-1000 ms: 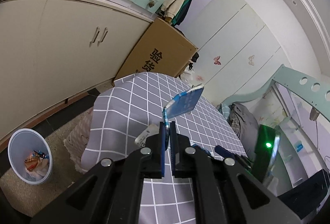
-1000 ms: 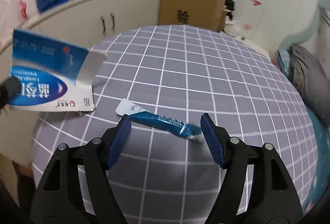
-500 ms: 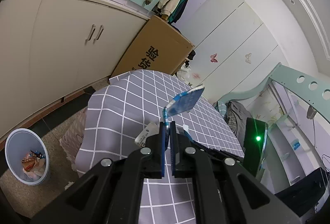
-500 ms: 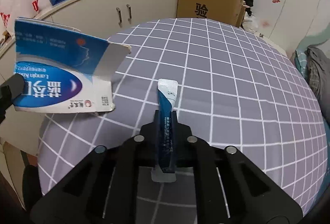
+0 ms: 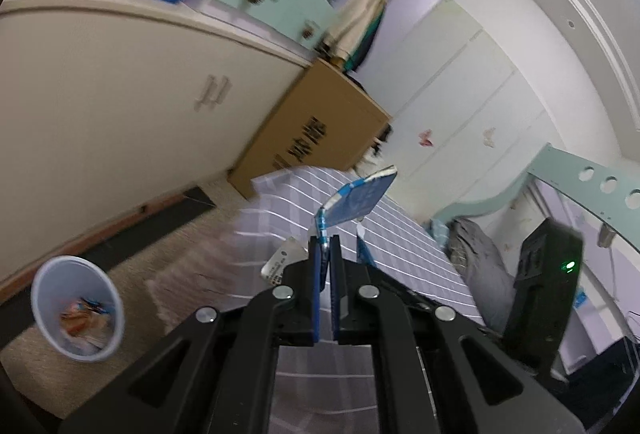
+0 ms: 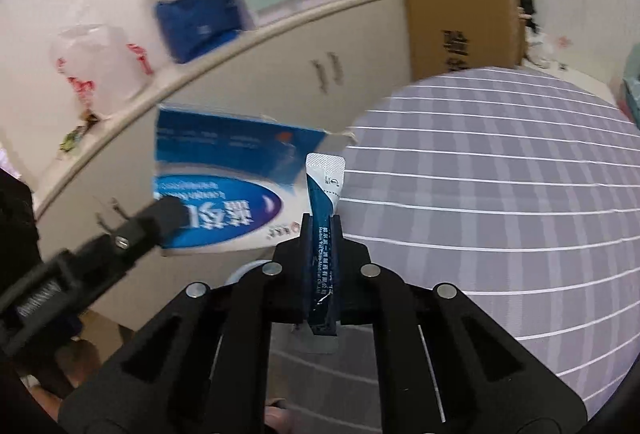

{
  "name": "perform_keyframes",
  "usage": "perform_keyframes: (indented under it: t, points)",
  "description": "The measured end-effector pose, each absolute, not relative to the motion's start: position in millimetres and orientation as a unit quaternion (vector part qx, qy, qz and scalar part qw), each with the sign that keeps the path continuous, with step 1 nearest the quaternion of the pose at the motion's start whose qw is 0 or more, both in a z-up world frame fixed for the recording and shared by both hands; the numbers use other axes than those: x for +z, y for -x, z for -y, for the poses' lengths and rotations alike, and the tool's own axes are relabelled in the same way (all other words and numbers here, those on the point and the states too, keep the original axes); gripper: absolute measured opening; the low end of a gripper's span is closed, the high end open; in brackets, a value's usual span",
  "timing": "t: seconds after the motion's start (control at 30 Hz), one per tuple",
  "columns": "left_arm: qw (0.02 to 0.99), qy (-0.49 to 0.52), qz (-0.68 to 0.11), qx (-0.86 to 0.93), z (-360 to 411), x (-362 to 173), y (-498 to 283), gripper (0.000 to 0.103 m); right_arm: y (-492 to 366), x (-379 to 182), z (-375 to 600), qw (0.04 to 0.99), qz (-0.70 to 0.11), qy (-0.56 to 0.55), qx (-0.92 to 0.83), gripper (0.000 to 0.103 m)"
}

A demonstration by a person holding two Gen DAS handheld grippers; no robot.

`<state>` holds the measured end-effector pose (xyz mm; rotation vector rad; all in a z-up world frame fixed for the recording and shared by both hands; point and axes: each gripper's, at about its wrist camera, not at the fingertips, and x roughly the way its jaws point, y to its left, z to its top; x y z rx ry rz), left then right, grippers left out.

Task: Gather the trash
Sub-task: 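Carry both items over the wastebasket and open both tools to drop them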

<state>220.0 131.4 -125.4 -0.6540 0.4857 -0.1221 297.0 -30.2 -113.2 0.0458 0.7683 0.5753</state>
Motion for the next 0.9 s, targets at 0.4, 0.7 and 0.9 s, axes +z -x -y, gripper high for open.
perform_keyframes:
  t: [0.4,0.7,0.9]
  points:
    - [0.925,0.266,-0.251,0.101,-234,-149,-170,0.003,-274,-159,-124,0.834,-0.409,0.006,0.370,0.008]
    - [0.897,0.241,-0.334,0.164,-289,-221,-181,0.003,-284,-226,-175,0.804,-0.464,0.008,0.372,0.008]
    - [0.874,0.246,-0.379,0.179,-314,-266,-199,0.003,-292,-259,-185,0.799,-0.483,0.008,0.358,0.008]
